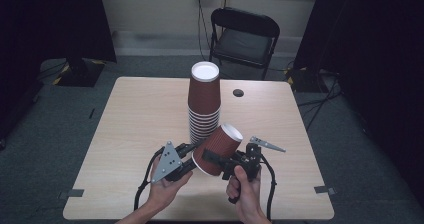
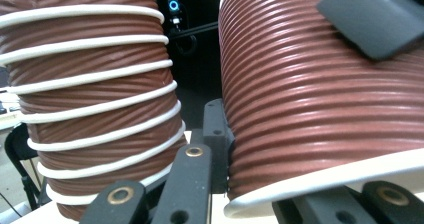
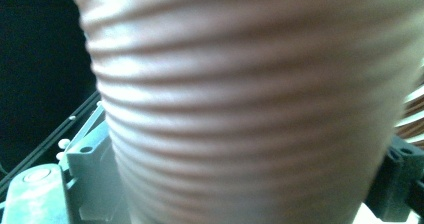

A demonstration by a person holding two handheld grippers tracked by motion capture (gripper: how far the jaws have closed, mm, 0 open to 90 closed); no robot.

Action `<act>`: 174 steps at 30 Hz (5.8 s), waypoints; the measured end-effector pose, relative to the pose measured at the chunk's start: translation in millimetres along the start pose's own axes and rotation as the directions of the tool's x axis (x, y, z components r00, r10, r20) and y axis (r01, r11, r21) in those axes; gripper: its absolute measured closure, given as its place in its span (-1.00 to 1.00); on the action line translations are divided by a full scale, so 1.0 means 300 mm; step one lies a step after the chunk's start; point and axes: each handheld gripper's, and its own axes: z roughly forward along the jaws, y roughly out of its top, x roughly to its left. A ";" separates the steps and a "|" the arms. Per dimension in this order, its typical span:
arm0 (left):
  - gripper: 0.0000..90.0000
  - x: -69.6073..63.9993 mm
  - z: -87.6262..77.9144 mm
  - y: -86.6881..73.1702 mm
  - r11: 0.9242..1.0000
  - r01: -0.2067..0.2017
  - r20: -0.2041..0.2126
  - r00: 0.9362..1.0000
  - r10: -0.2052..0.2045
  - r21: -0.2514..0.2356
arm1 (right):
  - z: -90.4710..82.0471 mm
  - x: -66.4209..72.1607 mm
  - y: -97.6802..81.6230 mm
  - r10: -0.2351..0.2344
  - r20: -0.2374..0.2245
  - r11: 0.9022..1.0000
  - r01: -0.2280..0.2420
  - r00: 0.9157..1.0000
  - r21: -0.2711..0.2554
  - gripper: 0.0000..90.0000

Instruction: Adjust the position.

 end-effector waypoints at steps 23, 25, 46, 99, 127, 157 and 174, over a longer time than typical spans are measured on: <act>0.88 0.003 -0.042 -0.012 0.972 0.144 0.148 0.974 -0.172 0.184 | -0.084 -0.052 0.075 -0.054 0.080 0.989 0.064 0.995 -0.131 -0.72; 0.88 0.008 -0.045 -0.007 0.959 0.157 0.148 0.970 -0.195 0.234 | -0.087 -0.053 0.077 -0.069 0.091 0.989 0.080 0.993 -0.128 -0.71; 0.89 0.059 -0.037 -0.014 0.847 0.230 0.180 0.919 -0.351 0.479 | -0.134 -0.066 0.097 -0.253 0.159 0.967 0.251 0.954 0.033 -0.62; 0.90 0.153 0.040 0.019 0.506 0.140 0.135 0.873 -0.469 0.851 | 0.018 0.049 -0.063 -0.813 -0.212 0.371 0.763 0.542 0.529 -0.78; 0.90 0.110 0.143 0.047 0.478 0.136 0.130 0.867 -0.482 0.868 | 0.082 0.082 -0.141 -0.929 -0.224 0.118 0.812 0.293 0.572 -0.82; 0.43 0.142 0.090 0.024 0.572 0.221 0.106 0.869 -0.482 0.790 | 0.065 0.058 -0.122 -0.902 -0.164 0.256 0.801 0.400 0.542 -0.74; 0.06 0.143 0.064 0.028 0.638 0.234 0.082 0.901 -0.425 0.733 | 0.056 0.036 -0.108 -0.881 -0.132 0.323 0.780 0.455 0.537 -0.74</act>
